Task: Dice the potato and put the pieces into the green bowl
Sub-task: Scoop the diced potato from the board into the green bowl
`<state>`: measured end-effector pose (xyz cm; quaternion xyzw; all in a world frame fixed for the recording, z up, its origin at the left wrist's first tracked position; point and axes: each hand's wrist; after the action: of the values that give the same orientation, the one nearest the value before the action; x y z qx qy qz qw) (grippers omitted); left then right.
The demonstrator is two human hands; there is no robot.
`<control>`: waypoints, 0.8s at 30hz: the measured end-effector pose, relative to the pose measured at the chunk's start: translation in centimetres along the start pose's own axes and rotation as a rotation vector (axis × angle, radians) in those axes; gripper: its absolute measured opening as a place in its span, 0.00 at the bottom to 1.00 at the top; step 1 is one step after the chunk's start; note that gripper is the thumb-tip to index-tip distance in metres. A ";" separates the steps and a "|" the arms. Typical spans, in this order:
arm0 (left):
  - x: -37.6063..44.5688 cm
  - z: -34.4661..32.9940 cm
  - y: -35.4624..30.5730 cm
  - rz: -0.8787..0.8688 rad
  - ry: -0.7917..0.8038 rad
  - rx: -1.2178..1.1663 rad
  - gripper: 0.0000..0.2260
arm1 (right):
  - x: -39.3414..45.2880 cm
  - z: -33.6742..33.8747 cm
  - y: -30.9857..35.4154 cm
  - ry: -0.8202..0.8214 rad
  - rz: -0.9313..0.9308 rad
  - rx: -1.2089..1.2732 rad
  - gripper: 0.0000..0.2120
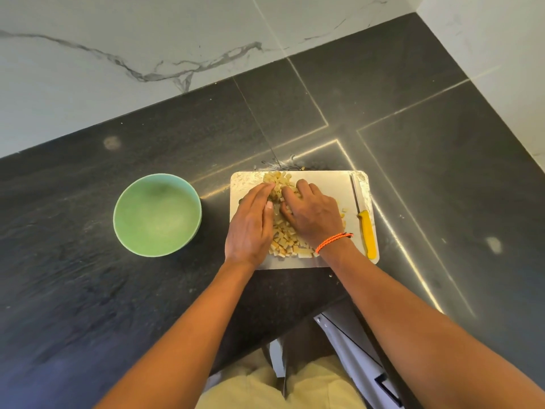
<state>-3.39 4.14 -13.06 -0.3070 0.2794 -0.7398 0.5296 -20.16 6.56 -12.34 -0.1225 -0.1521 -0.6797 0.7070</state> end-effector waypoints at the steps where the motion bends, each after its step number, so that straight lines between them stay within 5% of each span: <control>1: 0.1 0.0 0.0 -0.002 -0.010 -0.017 0.21 | 0.1 0.0 -0.1 0.005 0.000 0.021 0.12; 8: 0.4 0.0 -2.1 0.115 -0.120 -0.192 0.17 | 1.8 1.2 -0.5 -0.069 -0.341 0.300 0.12; 15: 0.8 -0.1 -5.6 0.224 -0.274 -0.382 0.17 | 3.8 4.2 1.4 -0.308 -0.985 1.044 0.08; 20: 1.5 0.7 -8.6 0.635 -0.312 -0.861 0.17 | 3.9 4.2 4.3 -0.331 -1.378 1.454 0.09; 24: 2.3 2.4 -8.7 0.849 -0.324 -1.087 0.20 | 4.5 4.6 7.4 -0.320 -1.363 1.539 0.09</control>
<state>-7.43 4.17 -4.69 -0.4984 0.6225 -0.1703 0.5789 -12.88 4.51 -6.18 0.3848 -0.6737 -0.6301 0.0316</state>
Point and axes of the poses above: each hand's wrist, its own x-axis towards the middle knuckle, its own z-axis out of the back of the hand, y = z × x, and after that the axes turned 12 degrees about -y, right-handed
